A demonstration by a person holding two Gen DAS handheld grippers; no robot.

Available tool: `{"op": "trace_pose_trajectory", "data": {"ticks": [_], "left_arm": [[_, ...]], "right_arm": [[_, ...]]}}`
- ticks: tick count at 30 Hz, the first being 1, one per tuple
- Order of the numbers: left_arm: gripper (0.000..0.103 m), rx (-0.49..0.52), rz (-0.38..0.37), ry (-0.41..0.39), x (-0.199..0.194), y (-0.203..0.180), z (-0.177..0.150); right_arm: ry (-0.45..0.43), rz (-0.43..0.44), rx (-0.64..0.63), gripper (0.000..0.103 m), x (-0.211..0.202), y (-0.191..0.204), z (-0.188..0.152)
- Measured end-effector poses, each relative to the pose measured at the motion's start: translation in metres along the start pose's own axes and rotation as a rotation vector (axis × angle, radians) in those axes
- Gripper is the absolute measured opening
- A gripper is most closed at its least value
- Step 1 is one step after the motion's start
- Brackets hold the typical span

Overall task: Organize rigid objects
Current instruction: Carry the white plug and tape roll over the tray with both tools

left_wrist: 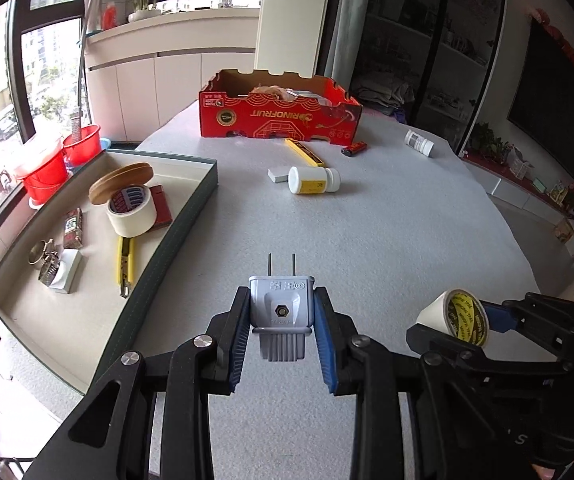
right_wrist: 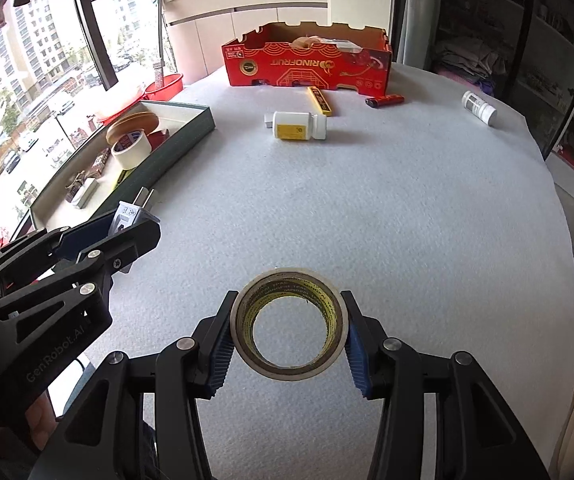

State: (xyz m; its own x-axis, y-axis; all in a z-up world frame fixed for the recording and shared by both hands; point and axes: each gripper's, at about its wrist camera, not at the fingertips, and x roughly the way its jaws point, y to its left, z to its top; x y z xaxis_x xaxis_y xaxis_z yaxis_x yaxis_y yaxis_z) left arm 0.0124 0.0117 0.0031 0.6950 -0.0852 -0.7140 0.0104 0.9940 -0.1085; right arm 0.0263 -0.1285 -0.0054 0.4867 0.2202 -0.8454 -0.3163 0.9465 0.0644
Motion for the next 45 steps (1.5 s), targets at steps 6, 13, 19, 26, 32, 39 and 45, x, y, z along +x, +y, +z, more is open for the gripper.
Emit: {"op": "trace_pose_trajectory", "data": {"ticks": [6, 13, 19, 26, 32, 39, 45], "left_arm": [[0.033, -0.080, 0.066, -0.047, -0.016, 0.039, 0.002], [0.033, -0.155, 0.142, -0.061, -0.023, 0.081, -0.004], [0.033, -0.226, 0.205, -0.075, -0.031, 0.120, -0.004], [0.033, -0.289, 0.266, -0.082, -0.036, 0.160, -0.003], [0.033, -0.314, 0.299, -0.042, -0.026, 0.185, -0.004], [0.033, -0.316, 0.330, -0.003, -0.013, 0.202, -0.003], [0.033, -0.318, 0.338, 0.026, 0.002, 0.209, 0.000]], "right_arm": [[0.003, 0.040, -0.068, 0.050, 0.000, 0.037, 0.014], [0.015, 0.085, -0.151, 0.050, 0.008, 0.081, 0.033], [0.024, 0.128, -0.198, 0.050, 0.016, 0.113, 0.053], [0.035, 0.181, -0.238, 0.050, 0.027, 0.148, 0.076], [0.057, 0.220, -0.273, 0.050, 0.039, 0.174, 0.092], [0.089, 0.263, -0.271, 0.050, 0.059, 0.192, 0.109], [0.124, 0.285, -0.277, 0.050, 0.080, 0.204, 0.115]]}}
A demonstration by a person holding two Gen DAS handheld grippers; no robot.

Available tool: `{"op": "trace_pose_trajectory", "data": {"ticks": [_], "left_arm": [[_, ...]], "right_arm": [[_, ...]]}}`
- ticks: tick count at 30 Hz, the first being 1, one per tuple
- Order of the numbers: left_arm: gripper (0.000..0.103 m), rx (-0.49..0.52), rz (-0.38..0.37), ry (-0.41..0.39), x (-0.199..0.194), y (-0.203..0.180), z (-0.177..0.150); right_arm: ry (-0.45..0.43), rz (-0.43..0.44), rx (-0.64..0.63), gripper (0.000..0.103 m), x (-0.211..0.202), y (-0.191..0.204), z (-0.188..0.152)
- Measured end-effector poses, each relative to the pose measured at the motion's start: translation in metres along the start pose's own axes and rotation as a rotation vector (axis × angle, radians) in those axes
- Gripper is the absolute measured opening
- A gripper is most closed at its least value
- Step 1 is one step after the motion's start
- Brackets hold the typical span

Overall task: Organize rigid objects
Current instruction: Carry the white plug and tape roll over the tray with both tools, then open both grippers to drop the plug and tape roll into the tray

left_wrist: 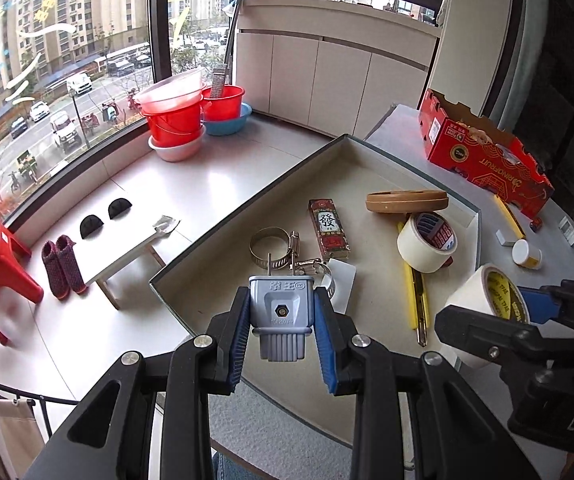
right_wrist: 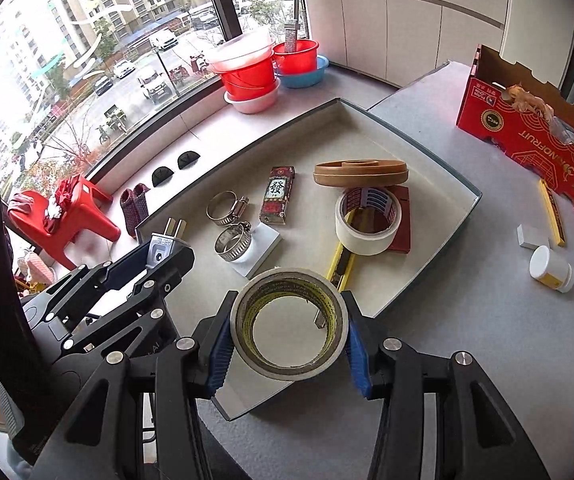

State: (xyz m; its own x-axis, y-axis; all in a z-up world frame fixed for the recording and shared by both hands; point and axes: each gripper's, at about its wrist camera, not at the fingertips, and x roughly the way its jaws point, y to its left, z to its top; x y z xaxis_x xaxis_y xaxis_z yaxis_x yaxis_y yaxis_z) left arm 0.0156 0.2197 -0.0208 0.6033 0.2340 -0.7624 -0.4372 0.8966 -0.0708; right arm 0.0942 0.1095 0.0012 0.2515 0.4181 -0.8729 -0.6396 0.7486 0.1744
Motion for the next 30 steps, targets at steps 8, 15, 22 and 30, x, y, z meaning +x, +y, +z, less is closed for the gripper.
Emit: {"op": "trace_pose_trajectory", "data": {"ticks": [8, 15, 22, 30], "left_arm": [[0.033, 0.014, 0.018, 0.027, 0.016, -0.003, 0.005], [0.033, 0.026, 0.037, 0.043, 0.027, -0.004, 0.008], [0.033, 0.033, 0.045, 0.055, 0.035, -0.007, 0.009], [0.033, 0.034, 0.044, 0.061, 0.039, -0.007, 0.009]], "right_arm": [[0.026, 0.017, 0.031, 0.050, 0.017, -0.010, 0.006], [0.039, 0.022, 0.038, 0.050, 0.025, -0.015, 0.010], [0.053, 0.021, 0.048, 0.050, 0.031, -0.019, 0.009], [0.058, 0.014, 0.049, 0.050, 0.034, -0.020, 0.009]]}}
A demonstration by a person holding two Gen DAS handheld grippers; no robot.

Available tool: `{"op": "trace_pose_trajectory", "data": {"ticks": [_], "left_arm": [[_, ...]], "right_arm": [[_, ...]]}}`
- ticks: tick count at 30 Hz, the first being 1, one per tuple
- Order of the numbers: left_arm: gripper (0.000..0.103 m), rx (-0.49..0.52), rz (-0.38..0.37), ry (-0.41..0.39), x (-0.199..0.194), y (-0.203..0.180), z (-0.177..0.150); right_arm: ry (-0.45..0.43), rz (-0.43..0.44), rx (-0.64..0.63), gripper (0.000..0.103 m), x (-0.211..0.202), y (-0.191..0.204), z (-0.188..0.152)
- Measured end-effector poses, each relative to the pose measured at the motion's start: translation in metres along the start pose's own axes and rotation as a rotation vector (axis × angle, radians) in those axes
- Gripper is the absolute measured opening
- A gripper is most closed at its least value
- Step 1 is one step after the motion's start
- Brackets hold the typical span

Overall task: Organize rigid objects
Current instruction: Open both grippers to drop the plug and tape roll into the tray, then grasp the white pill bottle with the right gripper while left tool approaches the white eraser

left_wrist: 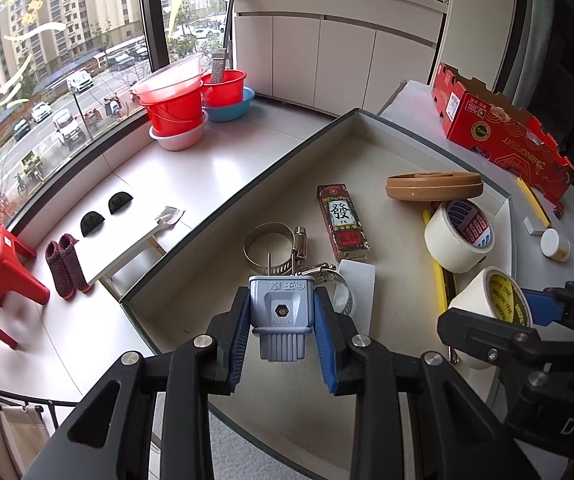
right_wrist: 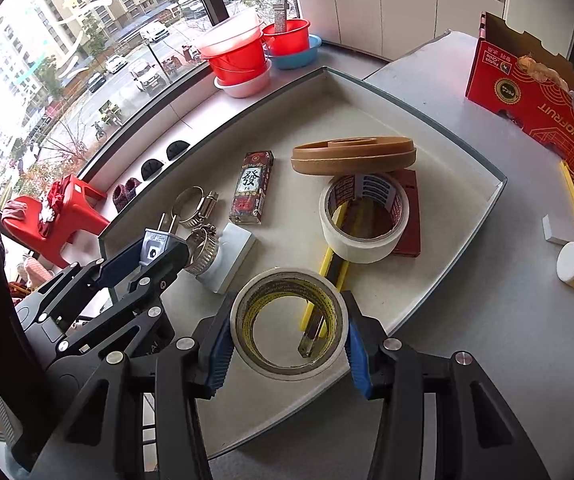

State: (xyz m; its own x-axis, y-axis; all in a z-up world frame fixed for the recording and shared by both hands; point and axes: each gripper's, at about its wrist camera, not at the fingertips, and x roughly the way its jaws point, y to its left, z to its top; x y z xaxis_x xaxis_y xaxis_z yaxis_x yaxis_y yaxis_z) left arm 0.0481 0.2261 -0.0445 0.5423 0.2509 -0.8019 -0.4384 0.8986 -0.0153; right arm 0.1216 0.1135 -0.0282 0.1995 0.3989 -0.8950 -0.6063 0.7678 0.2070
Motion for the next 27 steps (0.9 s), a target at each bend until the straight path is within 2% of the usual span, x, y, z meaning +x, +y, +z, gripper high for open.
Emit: {"op": "trace_pose_trajectory", "data": {"ticks": [6, 7, 8, 9, 10, 11, 13, 14, 15, 17, 19, 27], "left_arm": [[0.034, 0.013, 0.003, -0.003, 0.004, -0.001, -0.001], [0.039, 0.019, 0.011, -0.006, 0.004, -0.002, -0.001], [0.051, 0.024, 0.017, -0.011, 0.005, -0.002, -0.001], [0.058, 0.021, 0.028, -0.016, 0.005, -0.002, -0.001], [0.074, 0.015, 0.038, -0.021, 0.005, 0.000, -0.001], [0.082, 0.005, 0.044, -0.027, 0.005, 0.002, -0.001], [0.082, -0.012, 0.044, -0.024, 0.005, 0.006, -0.001], [0.086, -0.019, 0.042, -0.014, 0.006, 0.008, 0.000], [0.089, -0.023, 0.039, -0.002, 0.008, 0.009, 0.000], [0.101, -0.015, 0.041, -0.005, 0.007, 0.008, 0.000], [0.103, -0.003, 0.060, -0.022, 0.003, 0.003, 0.000], [0.103, 0.026, 0.042, -0.018, -0.004, -0.011, 0.001]], "right_arm": [[0.010, -0.009, -0.002, 0.050, 0.006, -0.003, 0.001], [0.008, -0.015, -0.005, 0.050, 0.007, -0.003, 0.001], [0.005, -0.023, -0.010, 0.050, 0.007, -0.003, 0.001], [0.000, -0.032, -0.016, 0.050, 0.006, -0.002, 0.001], [-0.006, -0.047, -0.023, 0.050, 0.005, -0.002, 0.000], [-0.013, -0.057, -0.030, 0.050, 0.004, -0.002, 0.000], [-0.026, -0.072, -0.034, 0.059, 0.001, -0.004, 0.000], [-0.040, -0.093, -0.029, 0.075, -0.001, -0.005, 0.000], [-0.060, -0.101, -0.025, 0.087, -0.004, -0.007, -0.001], [-0.087, -0.105, -0.019, 0.087, -0.010, -0.010, -0.001], [-0.096, -0.115, -0.019, 0.087, -0.013, -0.011, -0.002], [-0.138, -0.132, 0.002, 0.087, -0.031, -0.021, -0.010]]}}
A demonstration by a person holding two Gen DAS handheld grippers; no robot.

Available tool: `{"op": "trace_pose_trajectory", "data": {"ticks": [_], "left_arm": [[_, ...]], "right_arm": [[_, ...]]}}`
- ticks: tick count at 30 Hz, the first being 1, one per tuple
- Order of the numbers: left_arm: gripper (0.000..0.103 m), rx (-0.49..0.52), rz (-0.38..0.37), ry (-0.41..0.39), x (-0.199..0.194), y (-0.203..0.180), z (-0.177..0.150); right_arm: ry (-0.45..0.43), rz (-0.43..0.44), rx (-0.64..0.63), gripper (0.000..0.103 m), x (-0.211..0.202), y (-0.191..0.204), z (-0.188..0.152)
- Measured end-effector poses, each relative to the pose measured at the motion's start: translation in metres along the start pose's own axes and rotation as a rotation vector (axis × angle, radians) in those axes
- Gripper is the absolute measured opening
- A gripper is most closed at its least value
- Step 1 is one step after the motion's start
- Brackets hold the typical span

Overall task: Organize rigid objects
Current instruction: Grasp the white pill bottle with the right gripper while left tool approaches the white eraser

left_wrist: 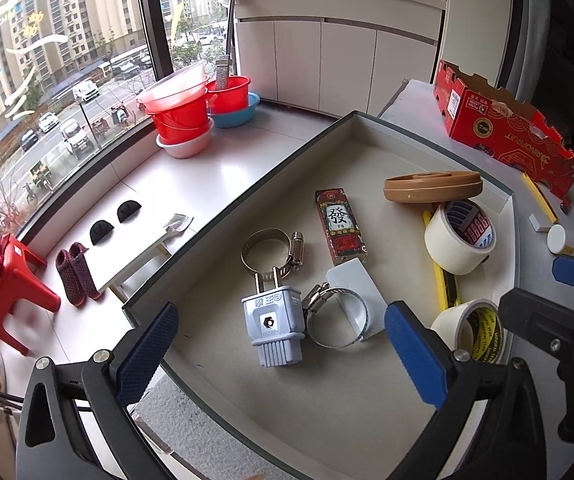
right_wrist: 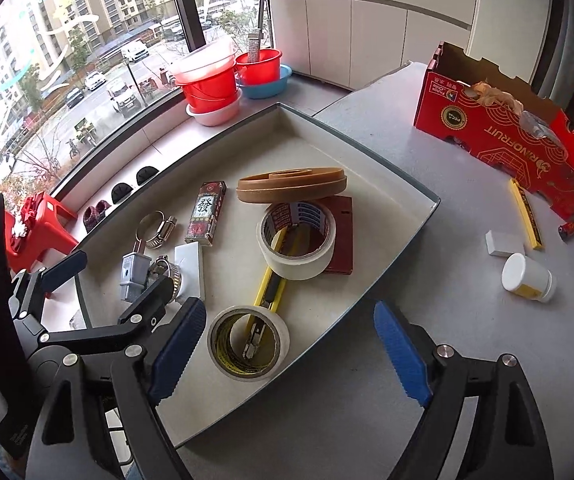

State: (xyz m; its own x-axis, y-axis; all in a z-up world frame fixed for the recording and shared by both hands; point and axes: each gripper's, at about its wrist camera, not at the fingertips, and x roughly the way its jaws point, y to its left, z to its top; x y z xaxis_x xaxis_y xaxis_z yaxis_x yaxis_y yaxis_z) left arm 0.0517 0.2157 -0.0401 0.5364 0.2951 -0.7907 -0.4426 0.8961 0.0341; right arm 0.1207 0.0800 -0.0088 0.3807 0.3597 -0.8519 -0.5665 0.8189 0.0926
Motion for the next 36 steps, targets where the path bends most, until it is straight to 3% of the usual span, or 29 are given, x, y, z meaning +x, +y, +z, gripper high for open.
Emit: {"op": "trace_pose_trajectory", "data": {"ticks": [6, 16, 22, 29, 31, 32, 36], "left_arm": [[0.103, 0.022, -0.033, -0.022, -0.019, -0.015, -0.001], [0.103, 0.121, -0.192, -0.014, -0.044, -0.084, -0.003], [0.103, 0.157, -0.247, -0.002, -0.043, -0.124, 0.019], [0.103, 0.106, -0.263, 0.022, -0.037, -0.144, 0.049], [0.103, 0.111, -0.259, 0.035, -0.034, -0.151, 0.054], [0.103, 0.117, -0.257, 0.039, -0.032, -0.157, 0.058], [0.103, 0.172, -0.223, 0.026, -0.028, -0.185, 0.064]], "right_arm": [[-0.034, -0.065, 0.046, 0.087, -0.016, -0.030, -0.016], [-0.049, -0.257, 0.334, 0.087, -0.009, -0.150, -0.036], [-0.079, -0.277, 0.416, 0.087, 0.008, -0.192, -0.027], [-0.080, -0.256, 0.377, 0.087, 0.039, -0.201, -0.005], [-0.068, -0.257, 0.375, 0.068, 0.044, -0.203, -0.006], [-0.081, -0.269, 0.363, 0.064, 0.042, -0.204, -0.008], [-0.091, -0.239, 0.403, 0.064, 0.028, -0.222, -0.028]]}}
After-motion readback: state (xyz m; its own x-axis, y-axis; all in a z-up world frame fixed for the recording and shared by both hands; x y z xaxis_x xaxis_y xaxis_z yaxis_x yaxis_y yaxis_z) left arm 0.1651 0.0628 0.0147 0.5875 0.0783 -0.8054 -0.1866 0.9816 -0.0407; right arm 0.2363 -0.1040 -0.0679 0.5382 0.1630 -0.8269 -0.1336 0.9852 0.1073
